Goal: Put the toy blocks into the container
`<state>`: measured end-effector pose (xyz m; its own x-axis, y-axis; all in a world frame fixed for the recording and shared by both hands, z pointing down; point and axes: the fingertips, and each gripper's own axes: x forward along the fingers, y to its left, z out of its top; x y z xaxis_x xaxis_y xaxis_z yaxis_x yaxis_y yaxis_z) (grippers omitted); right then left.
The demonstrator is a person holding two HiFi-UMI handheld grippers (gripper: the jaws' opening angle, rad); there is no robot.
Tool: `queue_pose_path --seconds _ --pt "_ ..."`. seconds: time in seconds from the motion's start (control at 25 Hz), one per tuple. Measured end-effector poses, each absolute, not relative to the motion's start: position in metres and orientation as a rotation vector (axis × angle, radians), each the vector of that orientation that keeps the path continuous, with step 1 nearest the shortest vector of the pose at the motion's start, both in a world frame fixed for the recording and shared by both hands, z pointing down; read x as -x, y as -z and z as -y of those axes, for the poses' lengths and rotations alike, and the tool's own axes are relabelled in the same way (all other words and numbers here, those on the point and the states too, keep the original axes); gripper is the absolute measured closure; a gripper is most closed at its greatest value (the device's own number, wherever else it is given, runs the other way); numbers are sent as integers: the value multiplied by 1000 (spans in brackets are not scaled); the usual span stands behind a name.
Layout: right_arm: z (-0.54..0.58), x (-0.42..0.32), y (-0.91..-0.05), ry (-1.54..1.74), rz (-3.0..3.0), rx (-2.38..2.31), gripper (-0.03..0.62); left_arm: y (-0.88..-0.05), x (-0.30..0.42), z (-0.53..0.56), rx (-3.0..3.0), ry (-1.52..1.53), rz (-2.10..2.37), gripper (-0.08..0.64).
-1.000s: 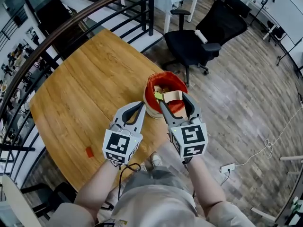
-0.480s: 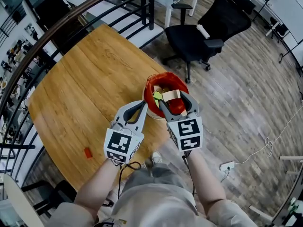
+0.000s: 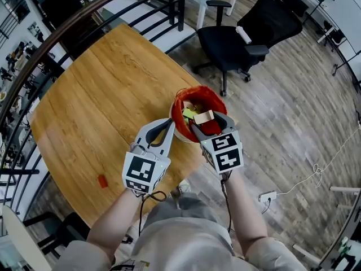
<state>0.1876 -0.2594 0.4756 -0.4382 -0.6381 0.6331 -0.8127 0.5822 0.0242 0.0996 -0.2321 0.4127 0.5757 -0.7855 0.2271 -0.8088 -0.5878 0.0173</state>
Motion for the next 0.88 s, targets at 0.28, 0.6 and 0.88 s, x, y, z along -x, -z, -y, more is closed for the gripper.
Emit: queue_pose_path --seconds 0.28,0.6,0.88 --pt "255 -187 -506 -467 2149 -1033 316 -411 -98 237 -2674 -256 1371 548" --pt "253 -185 -516 -526 2139 -1008 316 -413 -91 238 -2655 -252 1376 548" --pt "251 -186 -517 -533 2153 -1025 316 -414 -91 234 -2650 -258 1369 548"
